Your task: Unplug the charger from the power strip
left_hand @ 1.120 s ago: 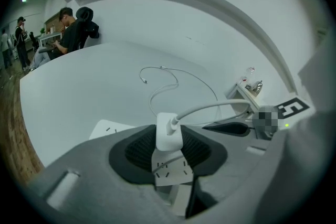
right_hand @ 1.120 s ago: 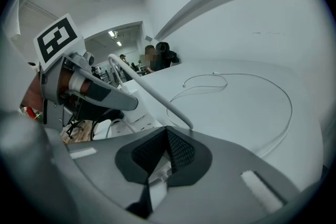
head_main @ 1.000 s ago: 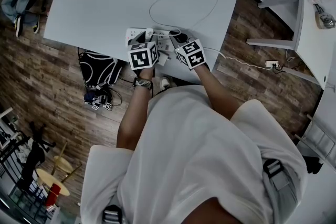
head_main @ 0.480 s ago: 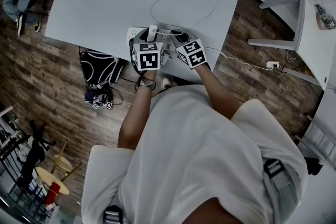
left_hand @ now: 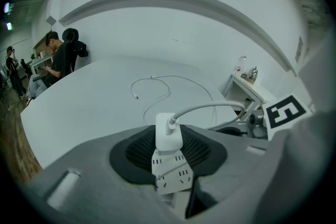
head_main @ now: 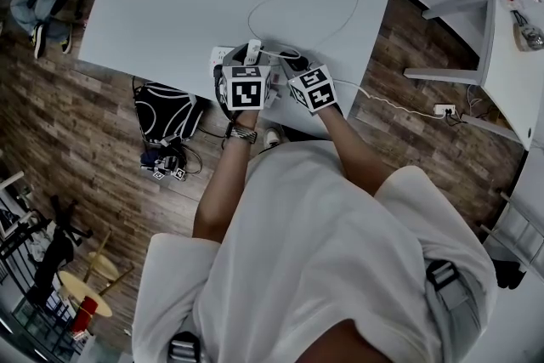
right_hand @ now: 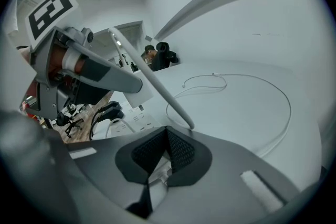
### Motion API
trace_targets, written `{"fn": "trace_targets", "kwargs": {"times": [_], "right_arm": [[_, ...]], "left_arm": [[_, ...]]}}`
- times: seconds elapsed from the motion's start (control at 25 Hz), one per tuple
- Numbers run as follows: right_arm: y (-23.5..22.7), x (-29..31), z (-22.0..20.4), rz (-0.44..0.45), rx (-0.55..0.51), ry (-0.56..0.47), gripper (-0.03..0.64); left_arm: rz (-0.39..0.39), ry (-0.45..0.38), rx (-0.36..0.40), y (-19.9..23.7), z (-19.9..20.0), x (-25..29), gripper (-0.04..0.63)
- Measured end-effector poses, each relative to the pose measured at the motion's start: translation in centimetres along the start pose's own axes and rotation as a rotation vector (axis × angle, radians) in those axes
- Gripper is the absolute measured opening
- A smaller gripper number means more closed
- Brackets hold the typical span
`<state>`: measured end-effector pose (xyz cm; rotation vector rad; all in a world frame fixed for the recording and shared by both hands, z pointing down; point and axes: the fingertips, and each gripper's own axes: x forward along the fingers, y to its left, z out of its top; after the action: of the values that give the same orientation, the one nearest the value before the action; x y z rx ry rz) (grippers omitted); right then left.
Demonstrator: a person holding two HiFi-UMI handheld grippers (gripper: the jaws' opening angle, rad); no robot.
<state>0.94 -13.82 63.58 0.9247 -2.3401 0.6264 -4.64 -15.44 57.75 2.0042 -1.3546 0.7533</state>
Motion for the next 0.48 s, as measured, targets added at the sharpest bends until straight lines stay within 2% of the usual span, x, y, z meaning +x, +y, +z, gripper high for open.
{"fn": "trace_targets", "kwargs": {"times": [0.2,0.36,0.48], "right_arm": [[0.1,-0.5,0.3,0.016,-0.012,-0.032,0.002],[0.3,-1.9,2.0,0.004,-0.023,-0.092,0.002],[0.5,-2.5,2.6,0.014,-0.007,-0.099,0.002]], "left_arm": [[-0.033,0.011,-0.07,0.1,-1.1,-0.3,0.141],[-0.103,0.01,-0.182,0.3,-1.7,-0.1,0.141],[-0.151,0.01,-0.27,0.3,-2.2,0.1,0.141]]}}
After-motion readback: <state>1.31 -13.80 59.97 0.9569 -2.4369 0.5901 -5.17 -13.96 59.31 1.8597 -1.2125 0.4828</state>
